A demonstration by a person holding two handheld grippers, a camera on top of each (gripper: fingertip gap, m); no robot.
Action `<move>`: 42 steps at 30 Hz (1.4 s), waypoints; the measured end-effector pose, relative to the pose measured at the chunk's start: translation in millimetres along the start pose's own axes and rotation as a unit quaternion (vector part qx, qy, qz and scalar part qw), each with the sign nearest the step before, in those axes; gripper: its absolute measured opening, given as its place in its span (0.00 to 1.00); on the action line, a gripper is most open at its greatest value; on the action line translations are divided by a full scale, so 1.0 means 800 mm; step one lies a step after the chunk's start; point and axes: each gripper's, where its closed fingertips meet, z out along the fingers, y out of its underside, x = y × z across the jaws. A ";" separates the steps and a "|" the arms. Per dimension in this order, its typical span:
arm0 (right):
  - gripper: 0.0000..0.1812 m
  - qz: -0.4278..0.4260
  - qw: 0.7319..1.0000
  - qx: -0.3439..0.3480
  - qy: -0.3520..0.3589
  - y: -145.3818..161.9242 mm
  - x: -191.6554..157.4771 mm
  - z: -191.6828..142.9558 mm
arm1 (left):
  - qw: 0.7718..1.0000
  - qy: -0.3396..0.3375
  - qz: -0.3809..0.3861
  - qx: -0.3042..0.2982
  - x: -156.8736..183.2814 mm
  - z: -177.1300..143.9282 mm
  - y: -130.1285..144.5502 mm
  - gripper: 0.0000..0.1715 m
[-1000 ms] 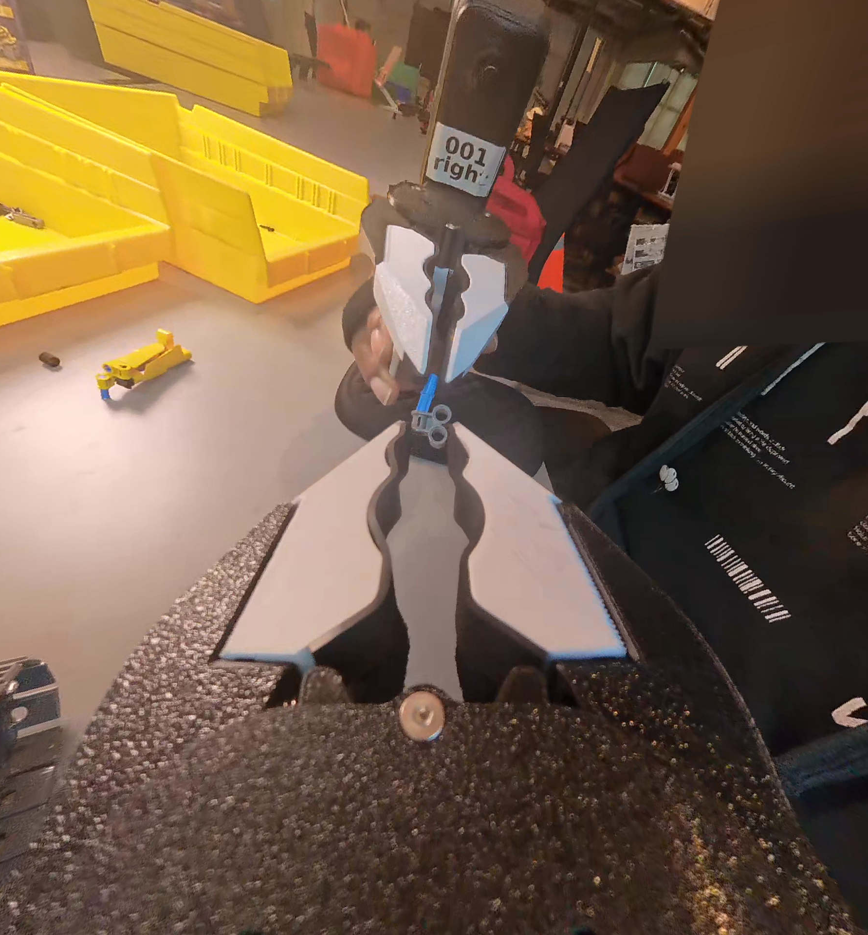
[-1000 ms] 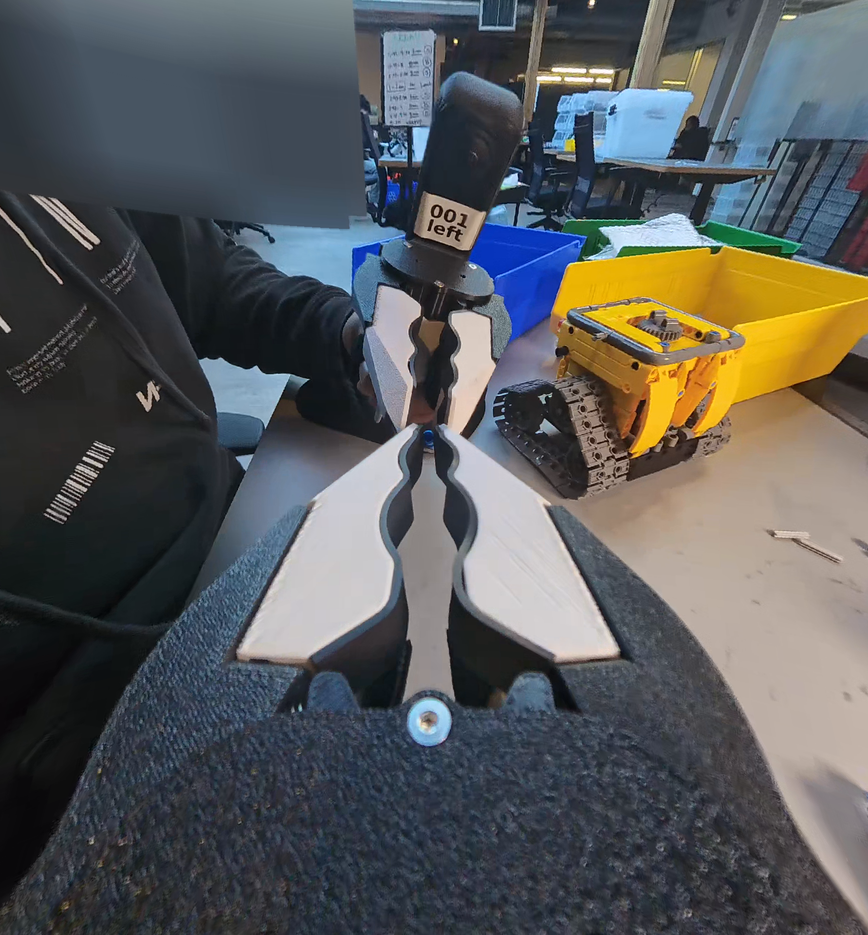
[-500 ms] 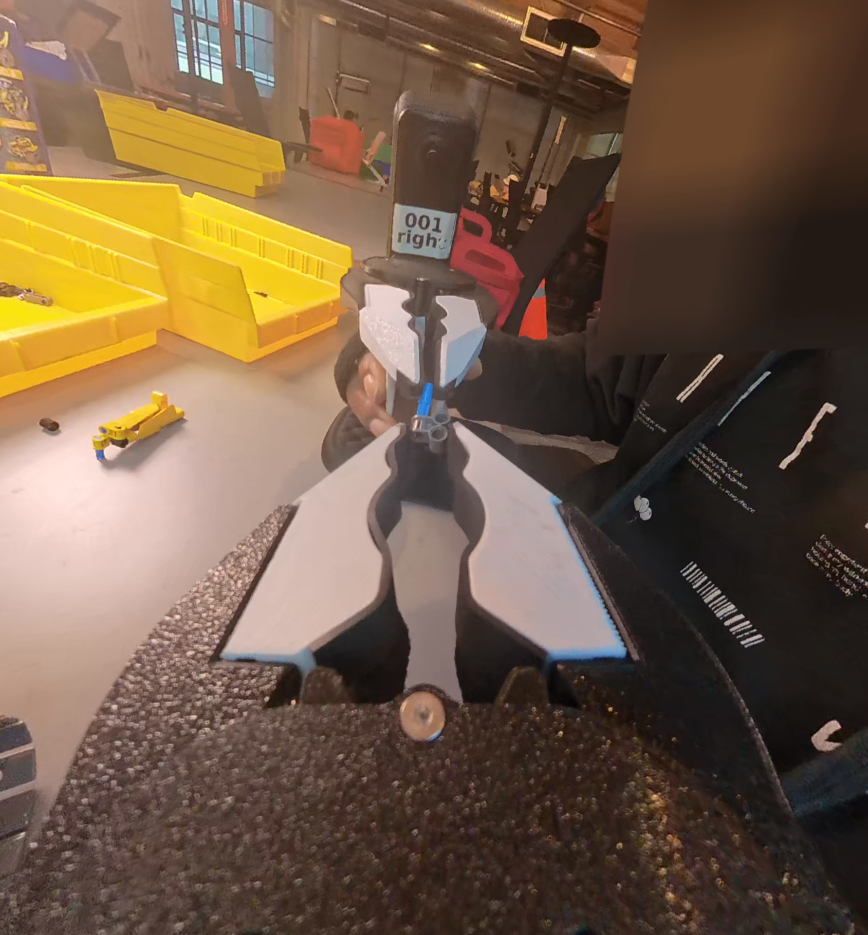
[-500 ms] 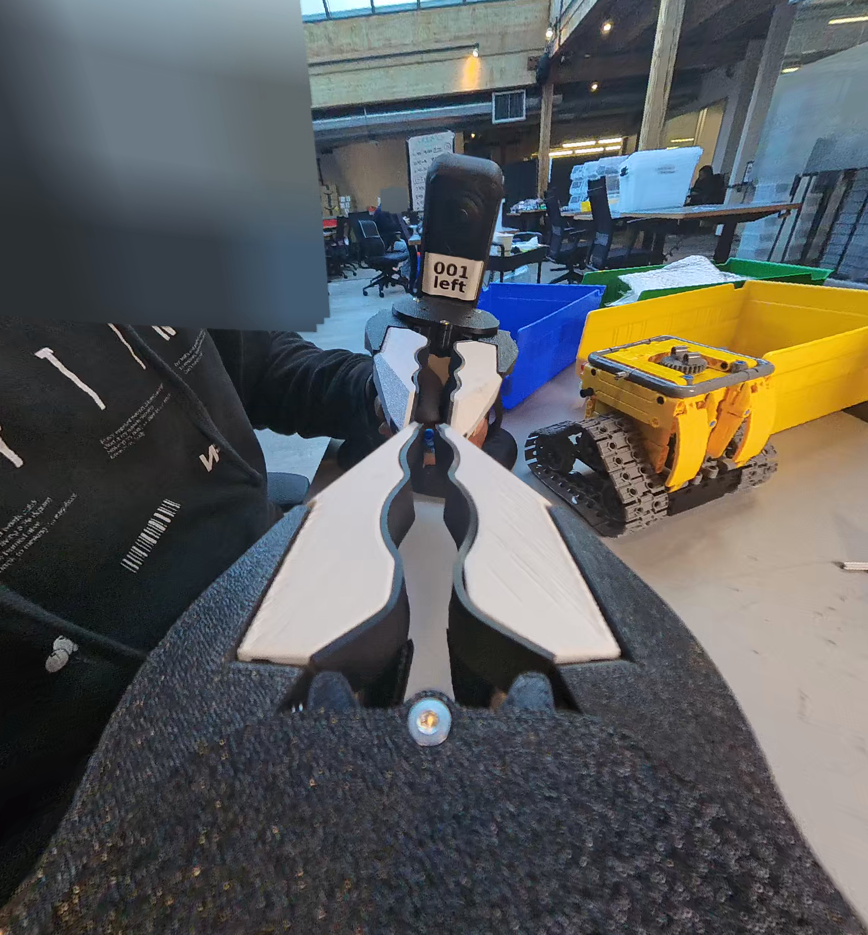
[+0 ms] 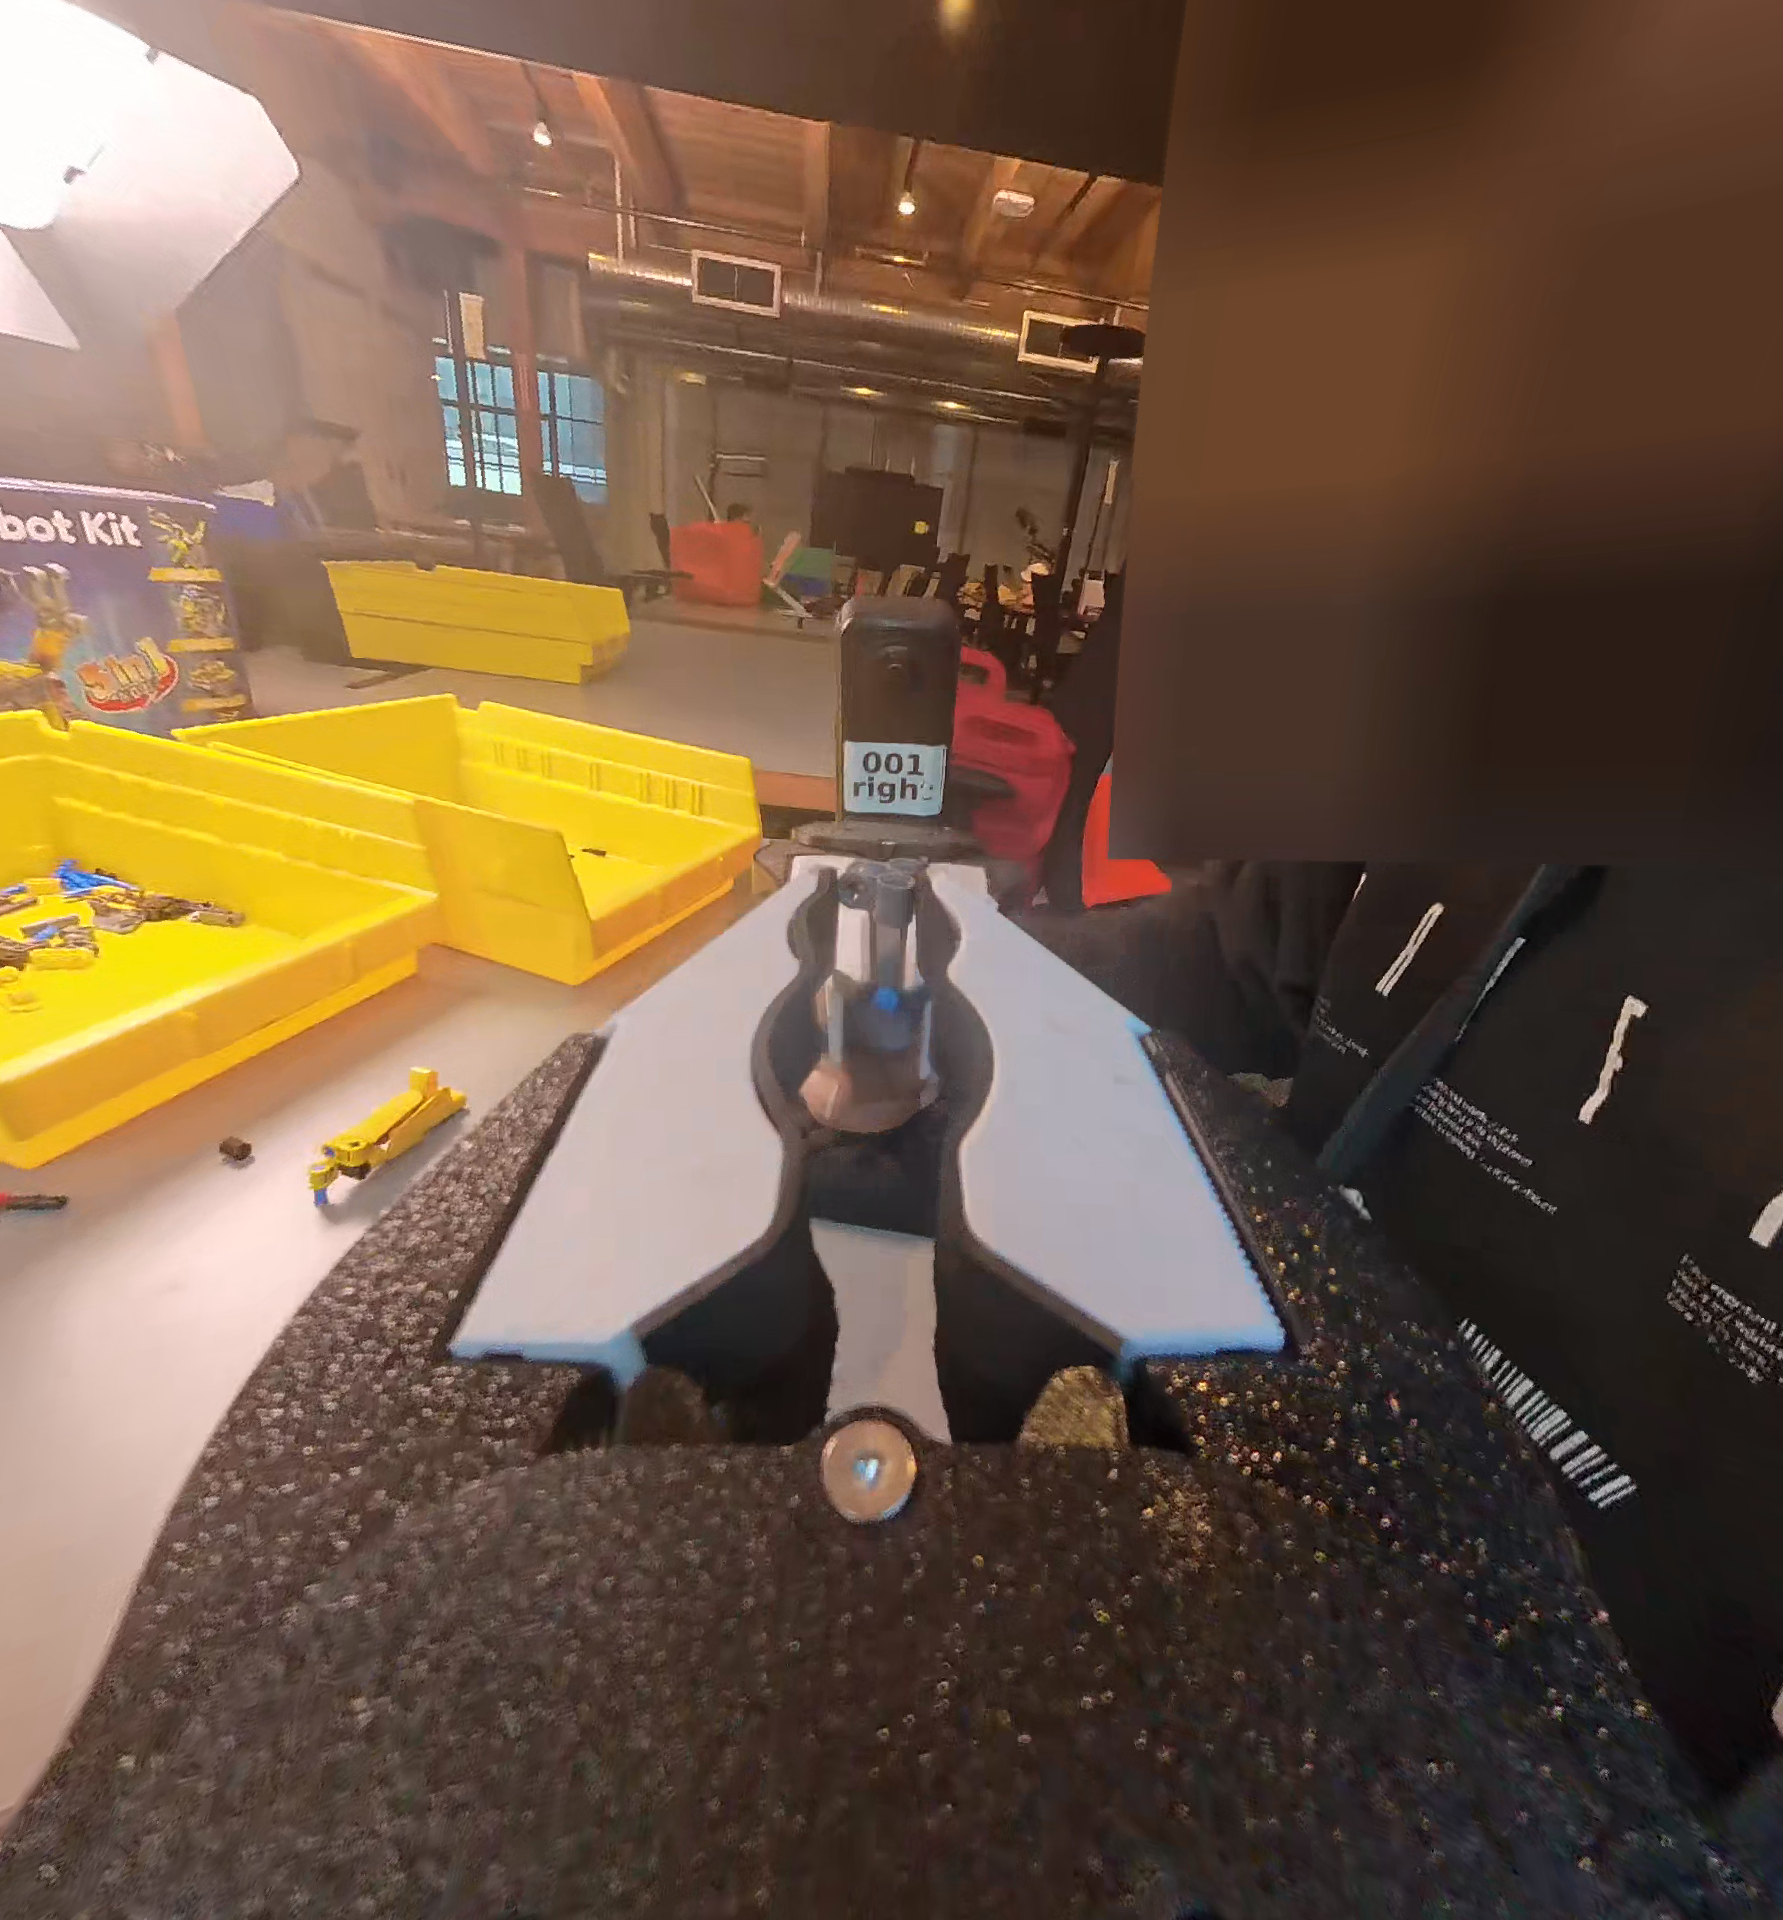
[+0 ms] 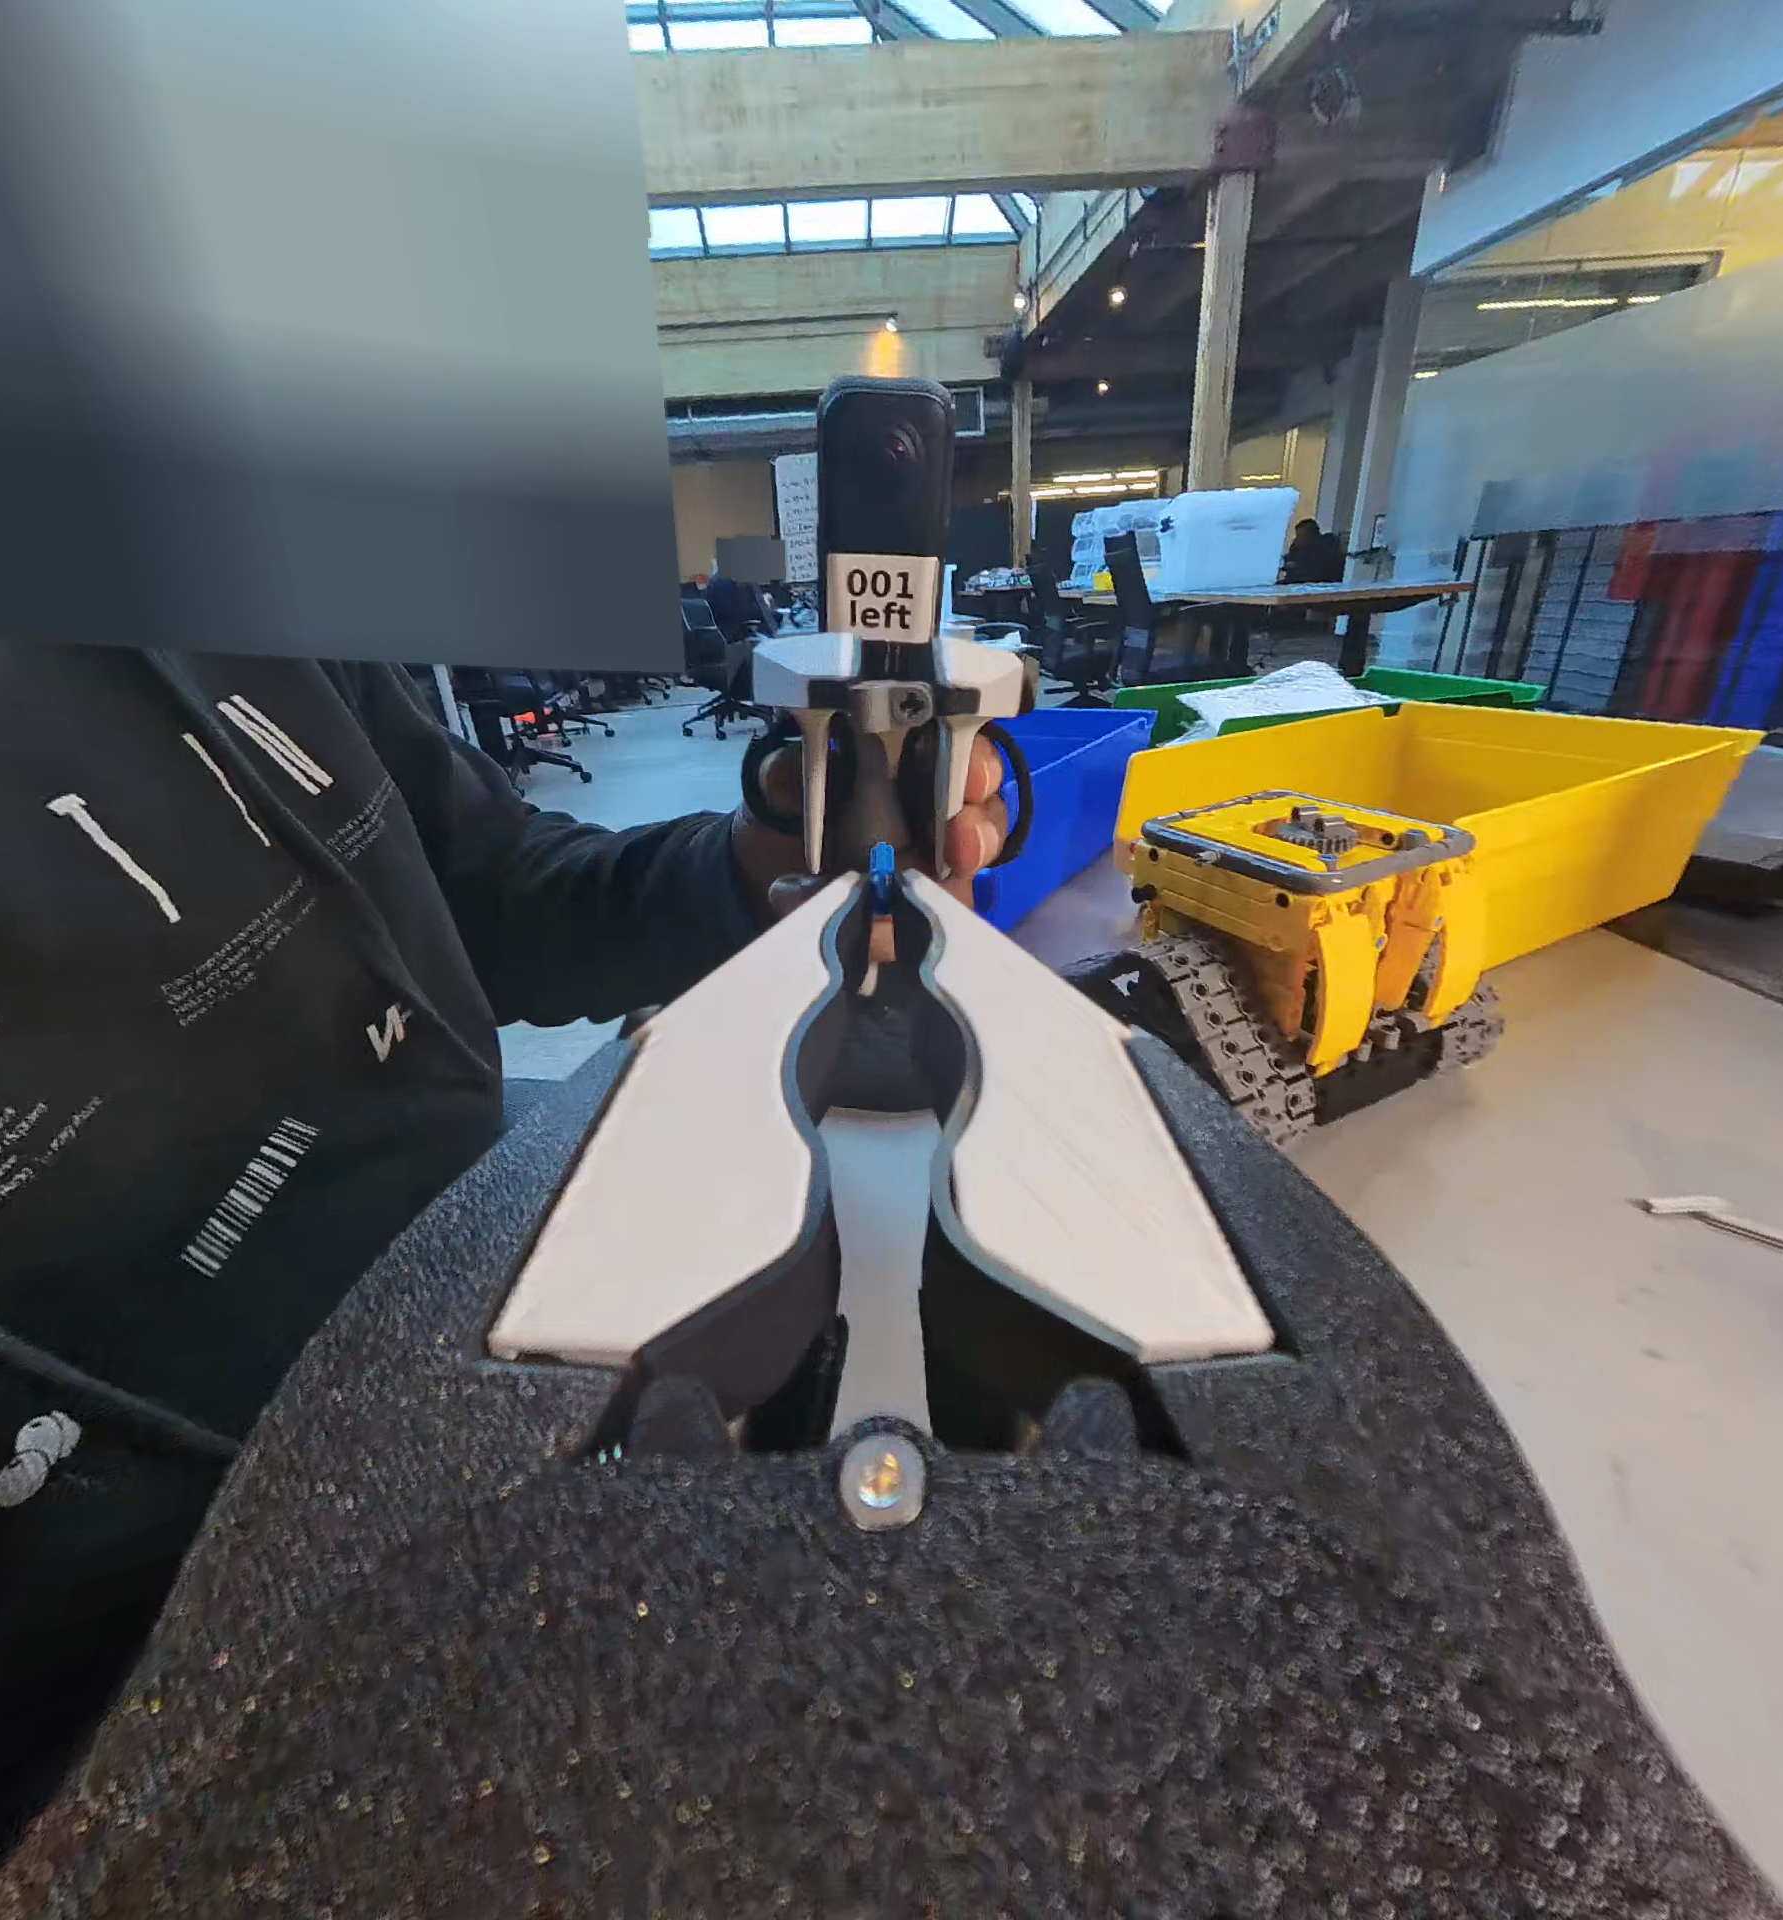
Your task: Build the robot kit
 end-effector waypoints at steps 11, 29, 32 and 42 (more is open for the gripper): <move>0.02 0.003 1.000 -0.011 0.019 0.011 0.011 -0.001 | 0.999 -0.017 -0.038 -0.023 -0.010 -0.010 0.043 0.08; 0.02 -0.049 0.995 -0.072 0.052 0.022 0.018 0.004 | 0.995 -0.051 0.015 -0.080 -0.017 -0.013 0.059 0.08; 0.02 -0.064 0.993 -0.088 0.049 0.026 0.015 0.003 | 0.995 -0.046 0.018 -0.088 -0.014 -0.013 0.062 0.08; 0.02 -0.026 0.998 -0.048 0.034 0.018 0.010 0.003 | 0.996 -0.042 0.027 -0.073 -0.009 -0.011 0.058 0.07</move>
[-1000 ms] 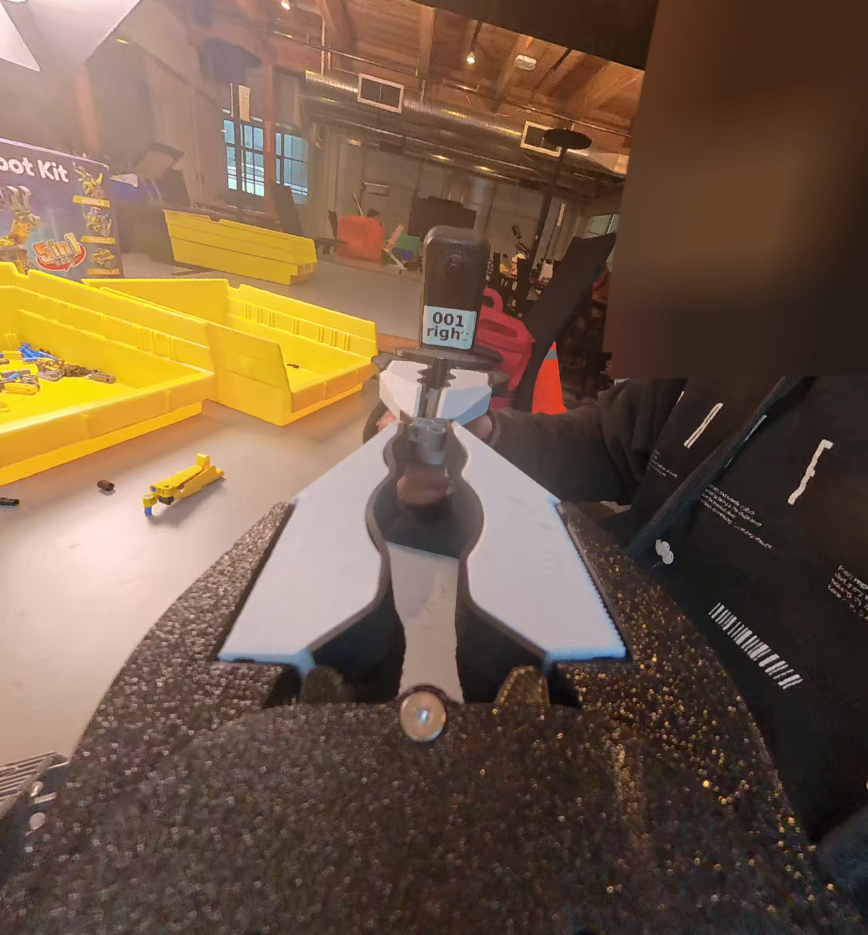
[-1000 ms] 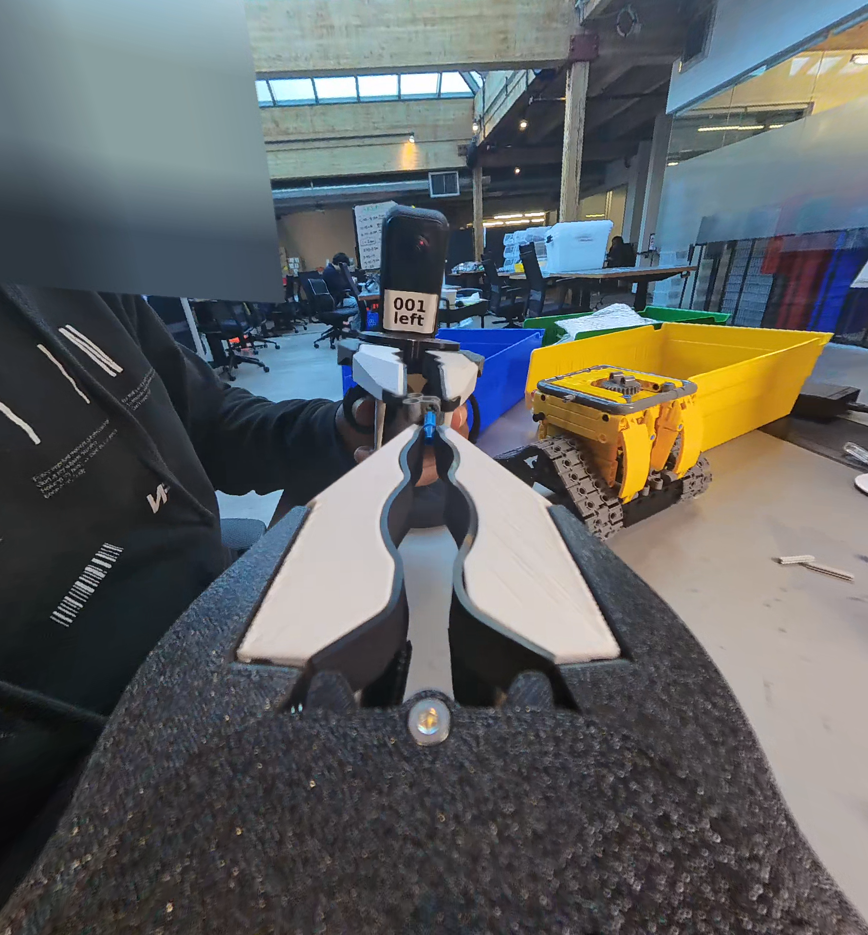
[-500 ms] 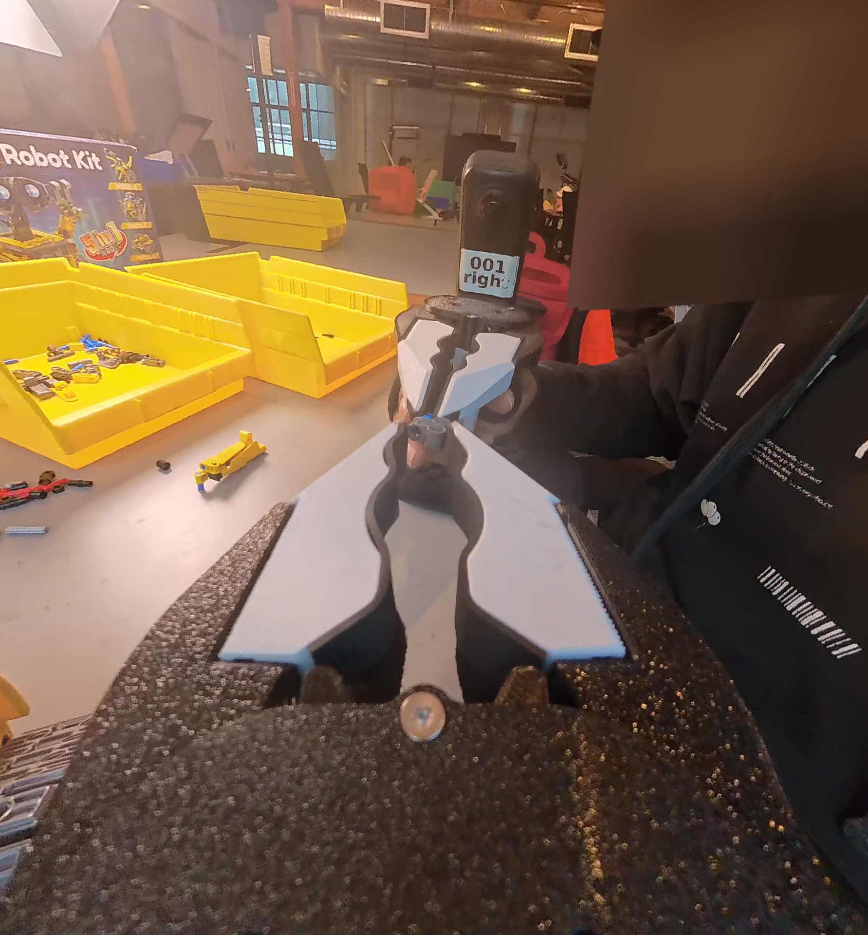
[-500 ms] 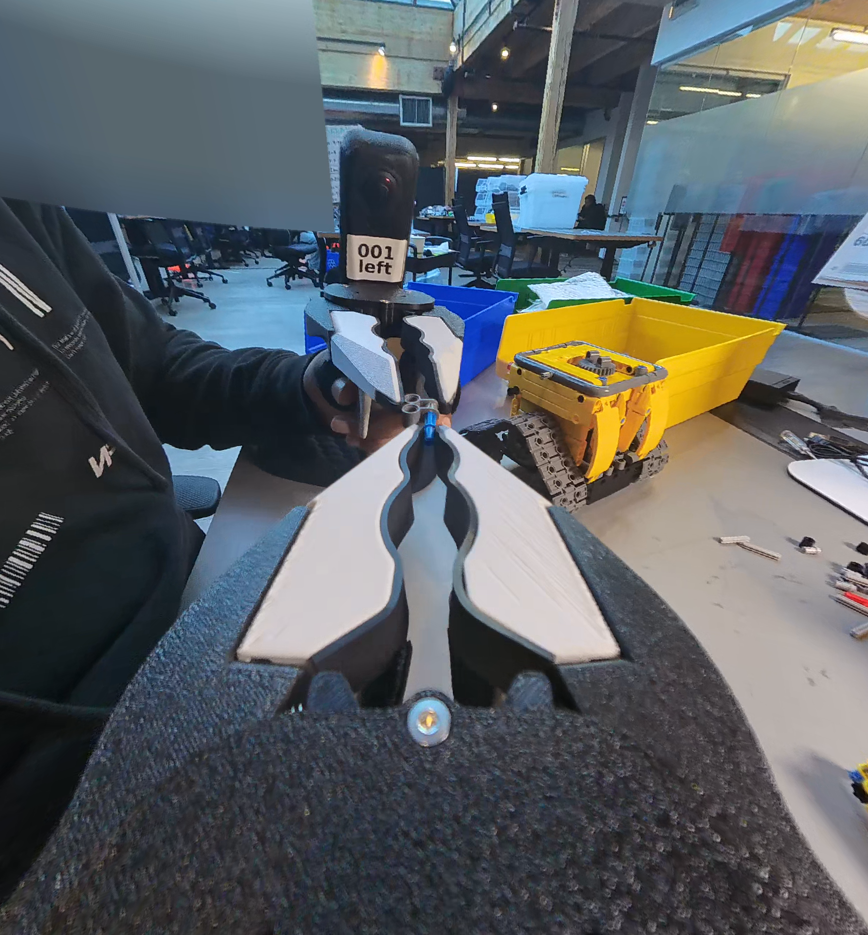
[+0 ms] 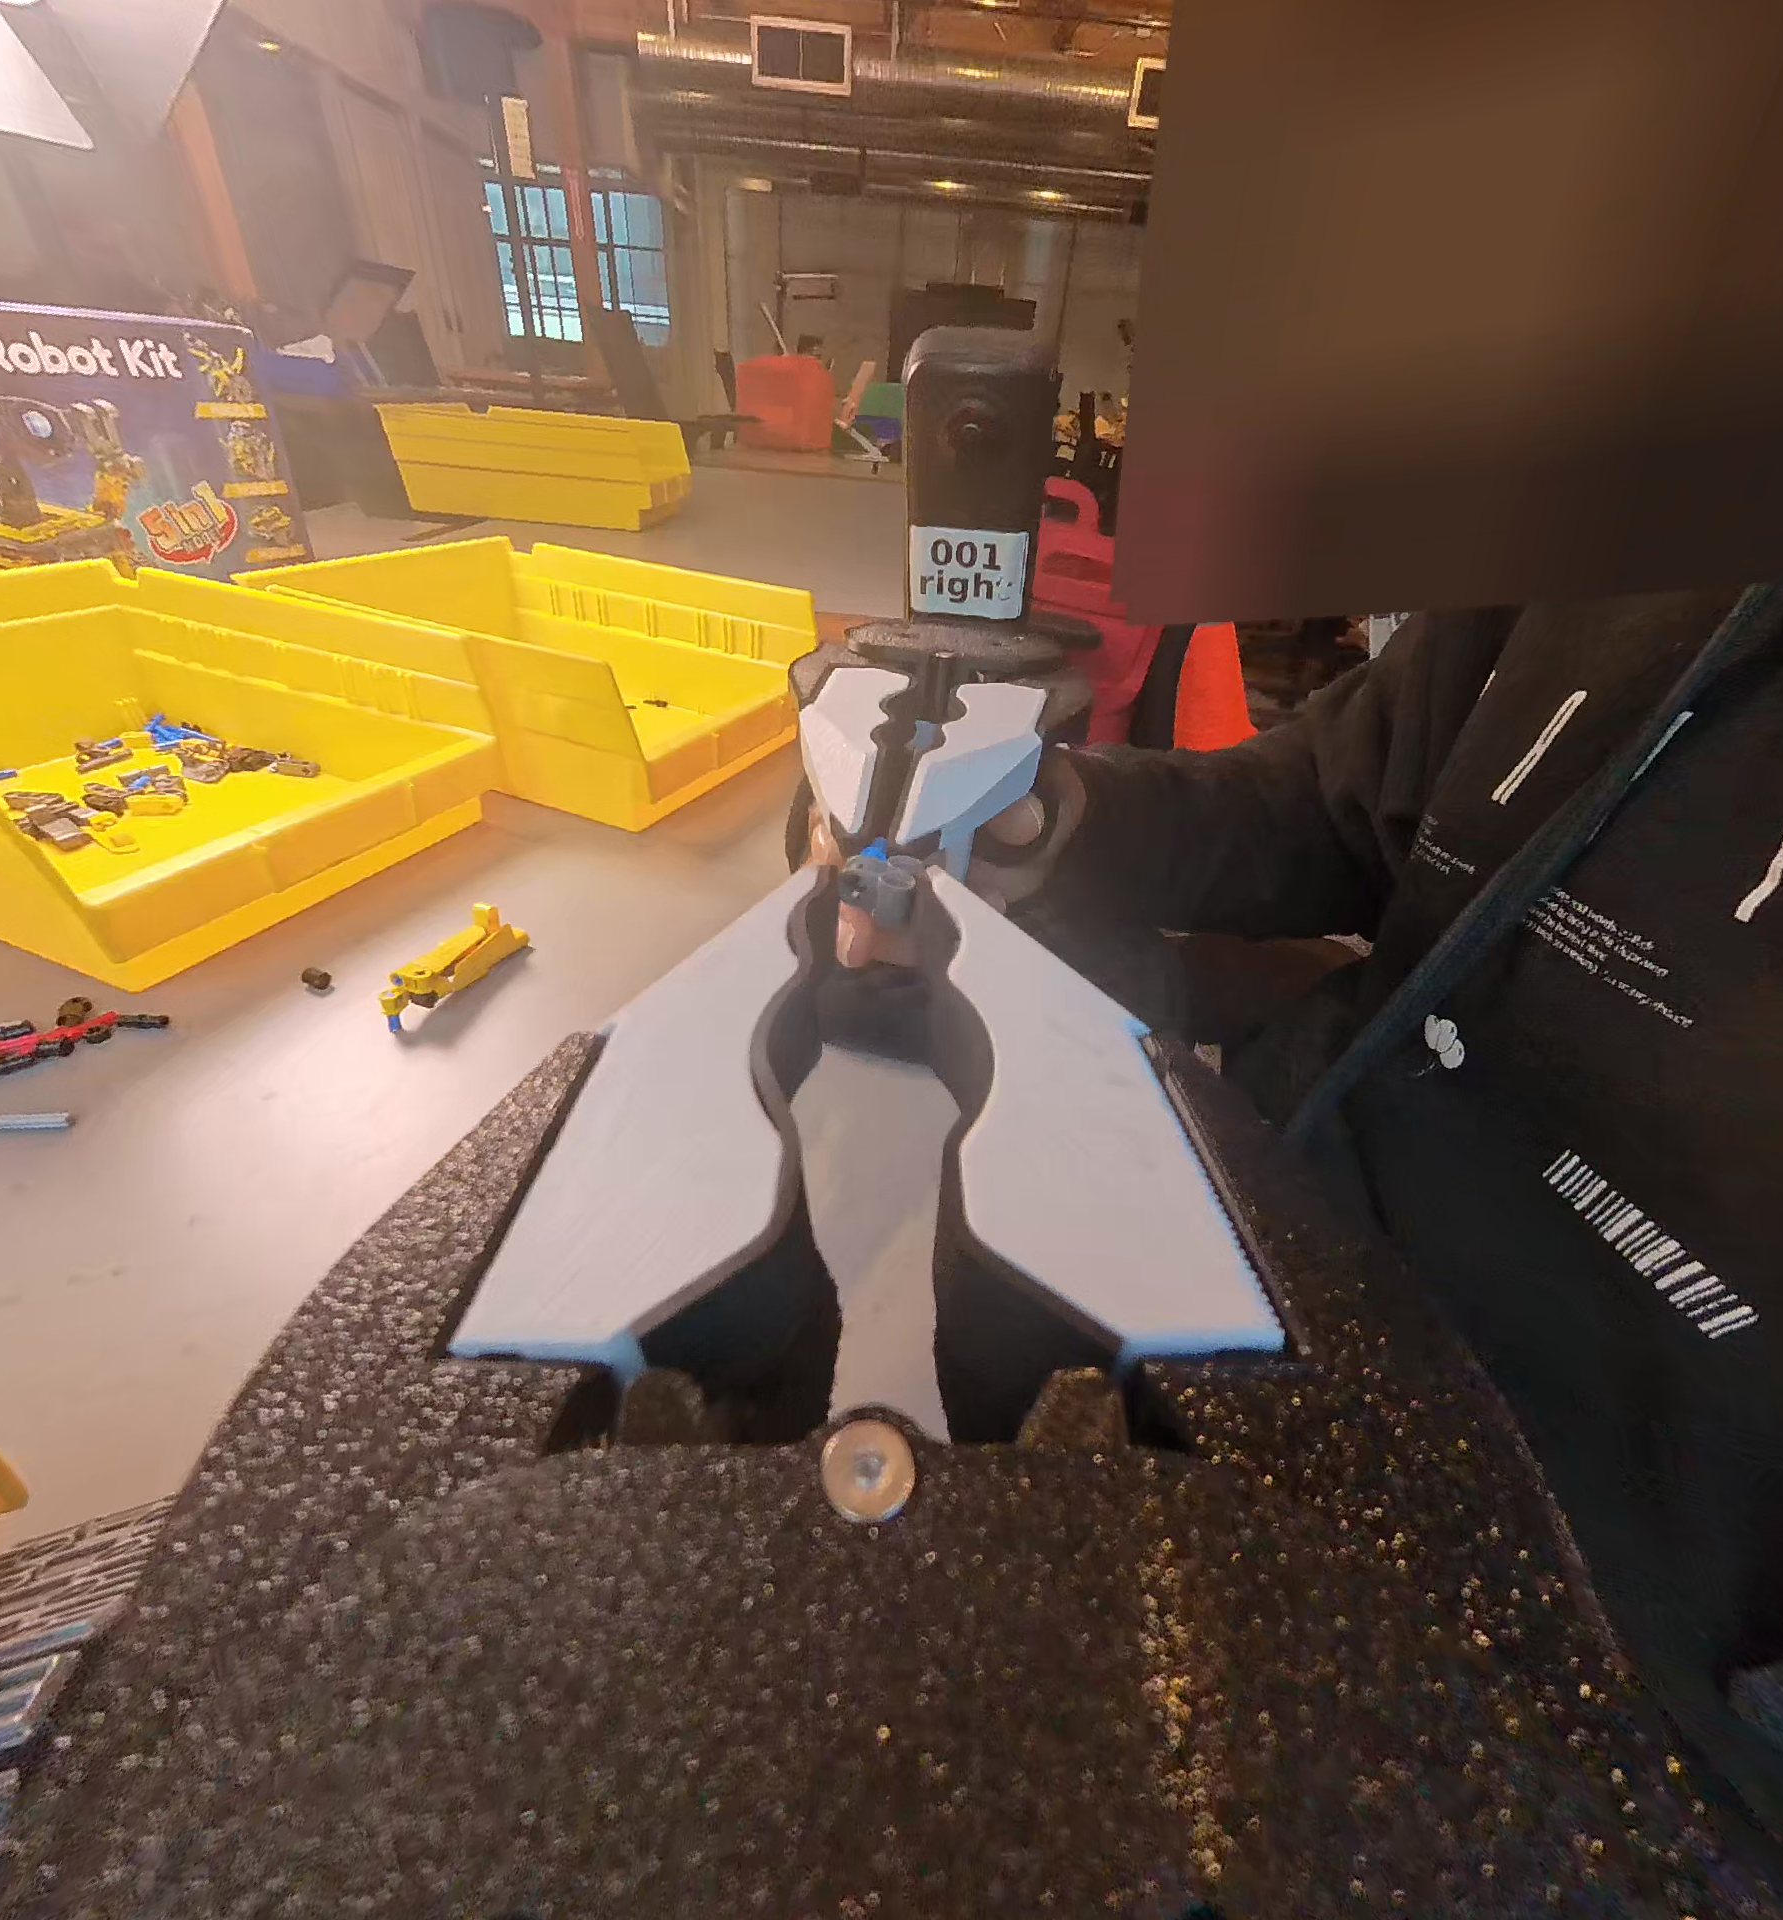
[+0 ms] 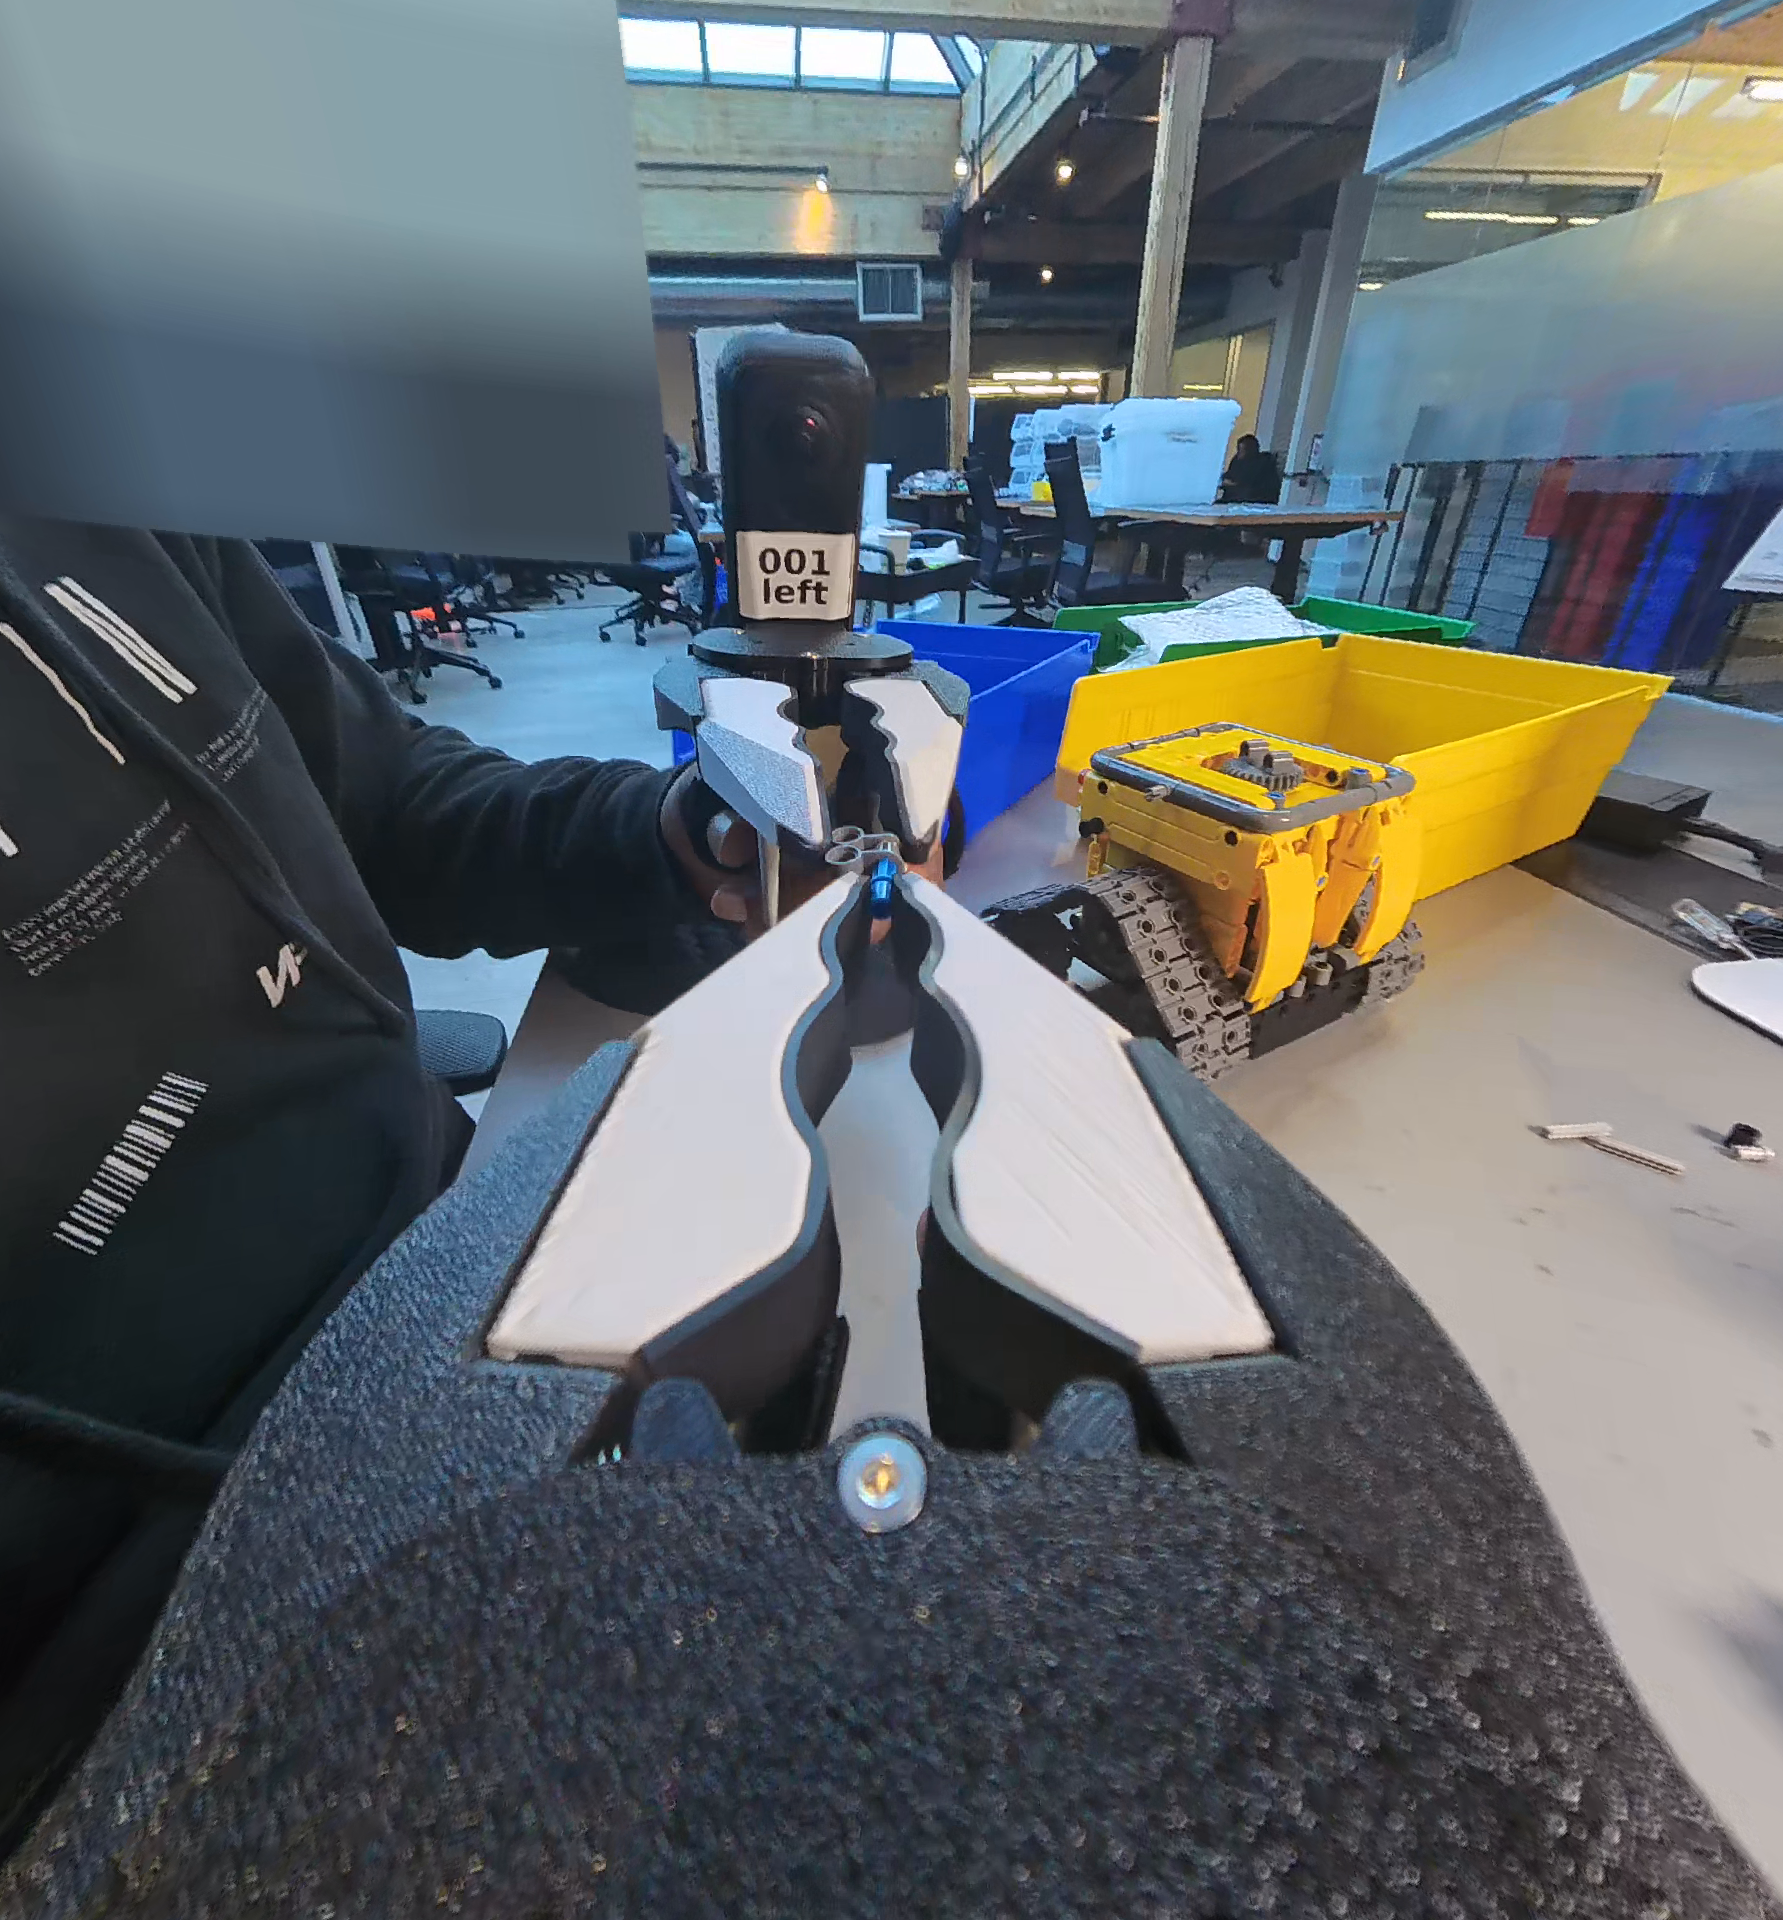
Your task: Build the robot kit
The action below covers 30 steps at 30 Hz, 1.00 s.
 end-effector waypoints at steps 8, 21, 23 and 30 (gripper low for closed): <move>0.00 0.016 0.999 0.002 -0.029 0.008 -0.016 0.013 | 0.999 0.034 0.004 0.028 0.020 0.011 -0.008 0.08; 0.00 -0.033 0.988 -0.135 0.061 0.047 0.038 -0.013 | 0.992 -0.059 0.019 -0.109 -0.035 -0.002 0.046 0.08; 0.00 -0.045 0.980 -0.185 0.054 0.067 0.037 -0.021 | 0.980 -0.068 0.028 -0.184 -0.037 -0.010 0.079 0.08; 0.07 -0.018 0.947 -0.316 -0.052 0.121 -0.006 -0.047 | 0.919 -0.042 0.056 -0.389 -0.016 -0.028 0.177 0.08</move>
